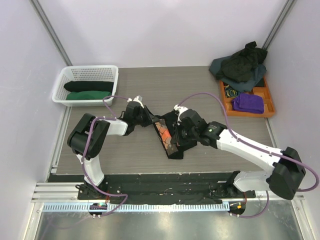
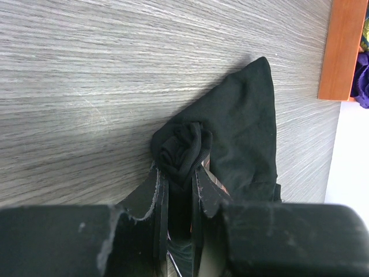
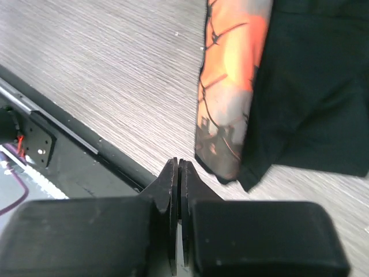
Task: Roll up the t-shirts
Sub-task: Roll the T-shirt to the center of the board.
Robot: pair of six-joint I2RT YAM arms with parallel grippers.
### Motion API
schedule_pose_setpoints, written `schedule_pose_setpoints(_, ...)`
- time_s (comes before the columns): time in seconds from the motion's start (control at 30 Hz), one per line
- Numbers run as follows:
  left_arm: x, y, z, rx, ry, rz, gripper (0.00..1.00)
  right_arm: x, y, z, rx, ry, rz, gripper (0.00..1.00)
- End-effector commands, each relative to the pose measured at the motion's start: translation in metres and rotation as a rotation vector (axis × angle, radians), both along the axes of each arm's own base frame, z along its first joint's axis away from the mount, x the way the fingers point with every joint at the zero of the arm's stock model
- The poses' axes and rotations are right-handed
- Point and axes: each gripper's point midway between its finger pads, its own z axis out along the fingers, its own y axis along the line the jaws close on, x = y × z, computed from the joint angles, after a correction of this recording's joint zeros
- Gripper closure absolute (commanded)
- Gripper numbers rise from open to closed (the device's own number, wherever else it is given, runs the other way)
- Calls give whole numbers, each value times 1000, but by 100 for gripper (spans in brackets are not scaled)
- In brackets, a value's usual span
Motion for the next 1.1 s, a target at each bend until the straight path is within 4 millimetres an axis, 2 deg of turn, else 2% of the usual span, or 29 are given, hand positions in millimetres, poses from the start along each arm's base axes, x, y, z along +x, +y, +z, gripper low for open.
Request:
schedule_pose_setpoints(0.0, 7, 3, 19, 15, -51, -1, 100, 7, 23, 0, 86, 53, 61, 99)
schedule_pose_setpoints(0.03, 8, 3, 18, 18, -52, -1, 100, 9, 29, -8, 126, 75, 73, 99)
schedule_pose_setpoints(0.1, 7, 2, 17, 19, -49, -4, 100, 10, 34, -9, 248, 159, 95, 99)
schedule_pose_setpoints(0.17, 7, 2, 16, 16, -49, -4, 100, 21, 36, -17, 359, 178, 103, 99)
schedule_pose_setpoints(0.2, 7, 2, 15, 16, -47, -4, 100, 11, 39, -20, 421, 247, 126, 99)
schedule_pose_setpoints(0.23, 7, 2, 15, 16, -47, -6, 100, 16, 46, -14, 477, 224, 149, 99)
schedule_pose_setpoints(0.27, 7, 2, 15, 18, -48, -3, 100, 16, 48, -24, 482, 262, 149, 99)
schedule_pose_setpoints(0.33, 7, 3, 15, 18, -48, -2, 100, 13, 50, -33, 511, 298, 155, 99)
schedule_pose_setpoints(0.4, 9, 2, 18, 16, -54, -3, 100, 7, 43, -60, 492, 370, 126, 99)
schedule_pose_setpoints(0.47, 9, 2, 17, 16, -51, -5, 100, 8, 39, -73, 516, 401, 95, 99)
schedule_pose_setpoints(0.5, 9, 2, 16, 18, -50, -3, 100, 6, 29, -95, 496, 452, 47, 99)
schedule_pose_setpoints(0.6, 10, 0, 16, 14, -50, -8, 100, 0, 16, -116, 479, 484, 8, 99)
schedule_pose_setpoints(0.67, 10, 0, 16, 12, -49, -12, 100, 2, 11, -119, 476, 476, -8, 99)
schedule_pose_setpoints(0.8, 10, -1, 18, 8, -57, -17, 100, 1, 8, -111, 458, 467, -5, 99)
schedule_pose_setpoints(1.0, 9, -1, 18, 6, -55, -19, 100, 28, 26, -42, 499, 362, 74, 99)
schedule_pose_setpoints(1.07, 9, -1, 19, 5, -57, -20, 100, 35, 32, -32, 515, 362, 92, 99)
